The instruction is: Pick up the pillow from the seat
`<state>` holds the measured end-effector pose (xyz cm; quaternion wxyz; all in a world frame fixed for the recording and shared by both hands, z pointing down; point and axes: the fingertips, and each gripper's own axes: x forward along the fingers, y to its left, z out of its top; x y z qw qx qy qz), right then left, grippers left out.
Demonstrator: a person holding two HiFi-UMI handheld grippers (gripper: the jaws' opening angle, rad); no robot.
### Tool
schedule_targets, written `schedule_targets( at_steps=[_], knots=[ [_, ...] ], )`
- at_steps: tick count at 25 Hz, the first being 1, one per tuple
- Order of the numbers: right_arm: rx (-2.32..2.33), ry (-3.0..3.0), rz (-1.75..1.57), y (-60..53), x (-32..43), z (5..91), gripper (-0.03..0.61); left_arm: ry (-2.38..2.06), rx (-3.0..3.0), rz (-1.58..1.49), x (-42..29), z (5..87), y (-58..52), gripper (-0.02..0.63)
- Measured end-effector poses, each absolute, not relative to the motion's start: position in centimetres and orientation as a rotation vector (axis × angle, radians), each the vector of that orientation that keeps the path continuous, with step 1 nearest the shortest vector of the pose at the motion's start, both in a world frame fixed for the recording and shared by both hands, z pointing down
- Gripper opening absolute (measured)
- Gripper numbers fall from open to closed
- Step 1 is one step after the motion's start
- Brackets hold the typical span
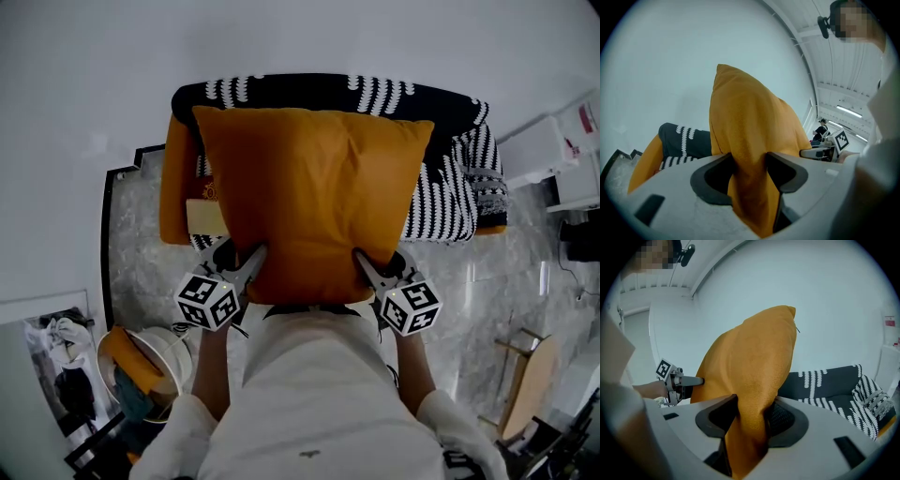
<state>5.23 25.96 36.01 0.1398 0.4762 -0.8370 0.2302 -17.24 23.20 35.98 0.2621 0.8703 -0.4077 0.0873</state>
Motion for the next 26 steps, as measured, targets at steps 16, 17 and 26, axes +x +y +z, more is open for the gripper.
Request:
schedule_targets(
  at_steps=[16, 17, 26],
  knots=[
    [1.389, -2.421, 0.608, 26.7, 6.0, 35.6, 0.199, -1.096, 2.364, 0.261, -16.6, 35.8, 24.3, 0.239],
    [1.391, -2.418, 0.606, 26.7, 6.0, 35.6, 0.199, -1.092, 2.363, 0.261, -16.5, 35.9, 24.2, 0.239],
    [1.404, -2.393, 0.640, 26.5, 5.9, 36.3, 0.196, -1.068, 2.356, 0.274, -16.6, 36.7, 23.6, 0.239]
  ],
)
